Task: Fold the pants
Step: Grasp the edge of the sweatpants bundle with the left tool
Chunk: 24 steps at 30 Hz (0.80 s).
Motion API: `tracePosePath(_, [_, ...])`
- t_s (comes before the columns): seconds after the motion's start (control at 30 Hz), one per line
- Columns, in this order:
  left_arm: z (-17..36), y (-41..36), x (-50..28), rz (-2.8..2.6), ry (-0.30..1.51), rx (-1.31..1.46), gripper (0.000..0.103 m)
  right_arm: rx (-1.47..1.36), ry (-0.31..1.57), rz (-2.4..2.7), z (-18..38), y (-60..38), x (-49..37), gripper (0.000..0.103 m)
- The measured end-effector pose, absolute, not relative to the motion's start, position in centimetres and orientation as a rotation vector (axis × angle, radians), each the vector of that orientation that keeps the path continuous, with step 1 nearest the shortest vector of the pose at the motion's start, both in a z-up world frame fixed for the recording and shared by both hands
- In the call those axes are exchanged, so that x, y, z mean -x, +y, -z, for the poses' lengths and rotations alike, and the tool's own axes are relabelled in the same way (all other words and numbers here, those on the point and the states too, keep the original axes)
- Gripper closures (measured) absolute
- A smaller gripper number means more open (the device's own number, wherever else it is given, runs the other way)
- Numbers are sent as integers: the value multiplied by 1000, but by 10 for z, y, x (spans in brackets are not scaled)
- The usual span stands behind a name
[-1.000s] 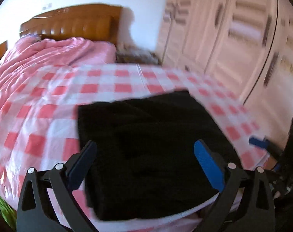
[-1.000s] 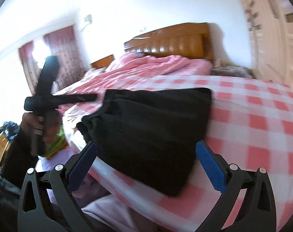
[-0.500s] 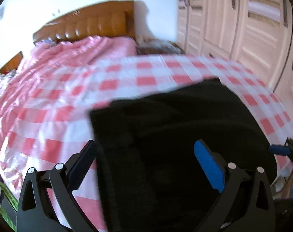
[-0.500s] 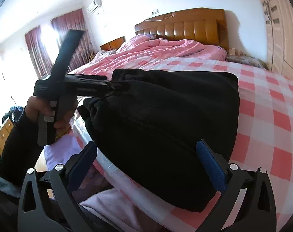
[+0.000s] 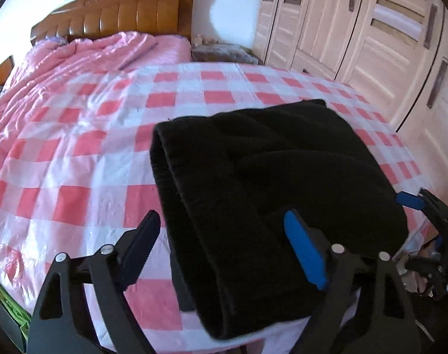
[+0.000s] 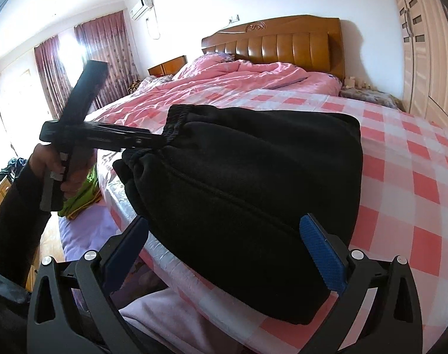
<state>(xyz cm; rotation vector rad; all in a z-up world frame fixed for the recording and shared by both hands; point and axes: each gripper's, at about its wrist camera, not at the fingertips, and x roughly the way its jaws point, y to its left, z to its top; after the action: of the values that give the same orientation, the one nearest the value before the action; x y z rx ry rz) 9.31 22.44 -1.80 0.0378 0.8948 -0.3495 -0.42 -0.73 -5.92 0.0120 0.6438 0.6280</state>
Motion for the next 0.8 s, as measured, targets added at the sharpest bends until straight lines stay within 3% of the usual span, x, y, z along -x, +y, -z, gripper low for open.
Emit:
tracePosePath(0.07, [24, 224, -102, 367, 914, -14, 23, -11, 643, -628, 59, -8, 5, 4])
tracePosePath(0.1, [27, 225, -107, 403, 929, 22, 34, -10, 643, -628, 59, -8, 5, 4])
tracePosePath(0.13, [28, 227, -110, 429, 942, 50, 37, -8, 642, -627, 59, -8, 5, 4])
tracePosePath(0.27, [31, 225, -119, 446, 958, 58, 42, -2, 638, -624, 60, -7, 6, 4])
tracePosePath(0.37, [27, 222, -116, 429, 937, 14, 57, -1, 638, -625, 60, -8, 6, 4])
tracePosePath(0.4, [25, 219, -112, 437, 929, -1, 66, -1, 638, -624, 60, -8, 6, 4])
tracePosePath(0.6, [6, 220, -96, 387, 866, -62, 78, 33, 607, -600, 51, -3, 9, 4])
tracePosePath(0.63, [3, 222, -95, 402, 865, -62, 88, 49, 591, -597, 47, -1, 10, 4])
tracePosePath(0.8, [6, 221, -98, 369, 908, -99, 89, 74, 606, -627, 45, 10, -1, 4])
